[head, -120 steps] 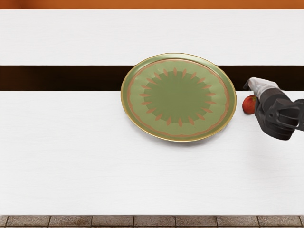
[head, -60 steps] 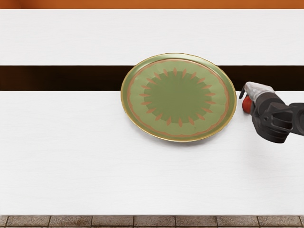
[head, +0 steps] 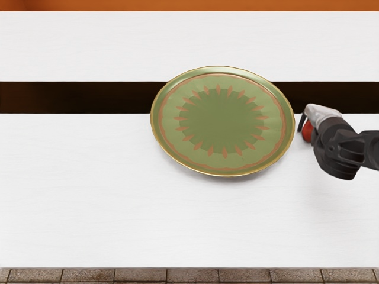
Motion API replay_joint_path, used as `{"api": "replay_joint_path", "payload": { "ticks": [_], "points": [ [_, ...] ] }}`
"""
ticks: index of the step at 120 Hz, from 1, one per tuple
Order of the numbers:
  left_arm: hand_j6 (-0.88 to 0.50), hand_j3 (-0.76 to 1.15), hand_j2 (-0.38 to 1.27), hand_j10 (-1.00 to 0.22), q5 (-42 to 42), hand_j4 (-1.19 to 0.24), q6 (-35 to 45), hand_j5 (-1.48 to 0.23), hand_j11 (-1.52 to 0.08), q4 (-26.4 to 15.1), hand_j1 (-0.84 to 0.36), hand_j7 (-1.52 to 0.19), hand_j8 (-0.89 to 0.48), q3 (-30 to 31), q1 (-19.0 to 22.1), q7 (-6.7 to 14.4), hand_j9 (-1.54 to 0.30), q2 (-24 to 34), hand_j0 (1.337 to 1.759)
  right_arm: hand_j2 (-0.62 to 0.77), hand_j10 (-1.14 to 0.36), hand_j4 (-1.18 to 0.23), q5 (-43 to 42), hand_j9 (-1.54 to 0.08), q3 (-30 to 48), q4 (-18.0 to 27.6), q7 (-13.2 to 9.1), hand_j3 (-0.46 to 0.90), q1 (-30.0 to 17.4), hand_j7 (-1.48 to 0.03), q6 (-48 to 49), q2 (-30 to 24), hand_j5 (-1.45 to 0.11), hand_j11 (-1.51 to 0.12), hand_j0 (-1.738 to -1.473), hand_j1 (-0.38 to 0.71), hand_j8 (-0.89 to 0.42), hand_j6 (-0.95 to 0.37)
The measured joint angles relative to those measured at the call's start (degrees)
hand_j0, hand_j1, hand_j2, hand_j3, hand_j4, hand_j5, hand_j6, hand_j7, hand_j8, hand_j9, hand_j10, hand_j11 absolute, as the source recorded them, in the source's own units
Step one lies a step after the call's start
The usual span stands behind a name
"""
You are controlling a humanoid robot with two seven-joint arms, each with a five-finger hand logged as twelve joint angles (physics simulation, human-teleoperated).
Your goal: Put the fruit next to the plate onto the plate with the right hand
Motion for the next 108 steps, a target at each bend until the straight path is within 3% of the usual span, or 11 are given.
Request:
{"api": "replay_joint_path", "payload": {
  "ticks": [34, 58, 84, 108],
  "points": [
    [0.00, 0.00, 0.00, 0.00, 0.0, 0.00, 0.0, 0.00, 0.00, 0.0, 0.35, 0.00, 0.00, 0.0, 0.0, 0.0, 0.00, 0.0, 1.658, 0.20, -0.47, -0.76, 0.3, -1.06, 2.0, 0.2, 0.1, 0.00, 1.2, -1.01, 0.4, -2.3, -1.05, -1.08, -1.650, 0.32, -0.23, -0.32],
    [0.00, 0.00, 0.00, 0.00, 0.0, 0.00, 0.0, 0.00, 0.00, 0.0, 0.35, 0.00, 0.00, 0.0, -0.1, 0.0, 0.00, 0.0, 1.658, 0.21, -0.45, -0.76, 0.4, -1.09, 2.7, 1.6, 0.1, 0.00, 5.1, -1.02, 1.1, -2.7, -1.08, -1.11, -1.650, 0.32, -0.21, -0.31],
    [0.00, 0.00, 0.00, 0.00, 0.0, 0.00, 0.0, 0.00, 0.00, 0.0, 0.35, 0.00, 0.00, 0.0, 0.0, 0.0, 0.00, 0.0, 1.658, 0.17, -0.47, -0.76, 0.6, -1.10, 3.5, 3.1, 0.1, 0.00, 9.2, -1.03, 2.3, -0.9, -1.10, -1.12, -1.650, 0.30, -0.21, -0.32],
    [0.00, 0.00, 0.00, 0.00, 0.0, 0.00, 0.0, 0.00, 0.00, 0.0, 0.35, 0.00, 0.00, 0.0, 0.0, 0.0, 0.00, 0.0, 1.658, 0.16, -0.47, -0.76, 1.1, -1.11, 3.5, 3.7, 0.2, 0.00, 11.5, -1.03, 3.0, 4.1, -1.10, -1.14, -1.651, 0.29, -0.21, -0.32]
  ]
}}
